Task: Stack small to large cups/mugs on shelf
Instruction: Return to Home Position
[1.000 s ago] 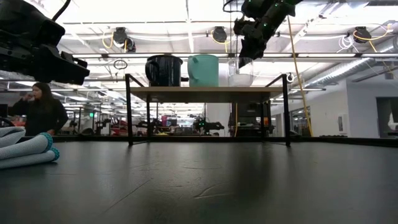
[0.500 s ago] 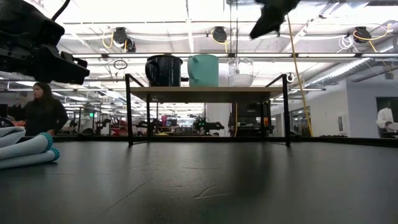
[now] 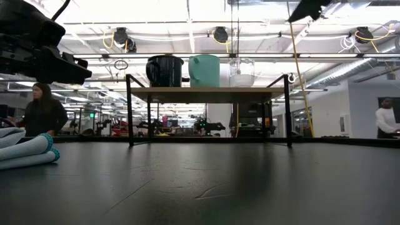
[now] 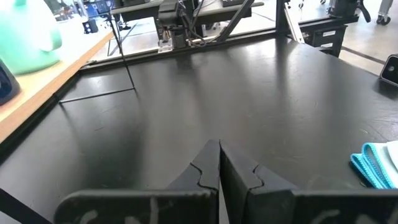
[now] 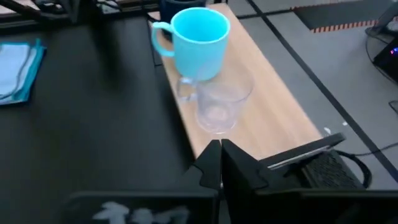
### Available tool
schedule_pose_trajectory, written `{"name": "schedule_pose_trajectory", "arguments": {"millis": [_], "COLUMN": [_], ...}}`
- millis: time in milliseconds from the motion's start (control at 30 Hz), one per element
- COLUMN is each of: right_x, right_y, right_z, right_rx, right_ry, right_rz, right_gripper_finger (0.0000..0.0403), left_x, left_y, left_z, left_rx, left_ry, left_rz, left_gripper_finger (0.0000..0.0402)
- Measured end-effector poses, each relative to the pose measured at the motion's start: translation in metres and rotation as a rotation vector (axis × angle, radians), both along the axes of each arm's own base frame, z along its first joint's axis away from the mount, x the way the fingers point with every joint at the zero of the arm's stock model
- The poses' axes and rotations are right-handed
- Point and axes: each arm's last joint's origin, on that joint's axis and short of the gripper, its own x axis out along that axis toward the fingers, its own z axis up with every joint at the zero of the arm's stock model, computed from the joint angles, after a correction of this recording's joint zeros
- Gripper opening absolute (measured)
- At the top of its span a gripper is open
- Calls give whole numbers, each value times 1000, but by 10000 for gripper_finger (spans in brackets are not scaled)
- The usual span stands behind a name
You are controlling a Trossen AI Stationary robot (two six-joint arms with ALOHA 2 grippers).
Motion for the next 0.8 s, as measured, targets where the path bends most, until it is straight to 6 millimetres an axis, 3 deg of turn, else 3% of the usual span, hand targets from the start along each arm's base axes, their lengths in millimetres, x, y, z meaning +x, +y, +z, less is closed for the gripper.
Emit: {"name": "schedule_pose_trajectory", "arguments": {"millis": [300, 500, 800], "right_x": [-18, -11, 3], "right_y": [21, 22, 26], "right_z": [-68, -118, -164], "right_rx": [0, 130, 194], "right_ry": [-150, -329, -462], "right_rz": [62, 115, 193], "right_gripper_finger": [0, 0, 0], "left_x": [0, 0, 0], "left_y": [0, 0, 0], "left_z": [1, 1, 1], "left_rx": [1, 0, -11], "left_ry": [-6, -6, -5], "left_rz": [0, 1, 3], "left_gripper_finger": [7, 7, 7]}}
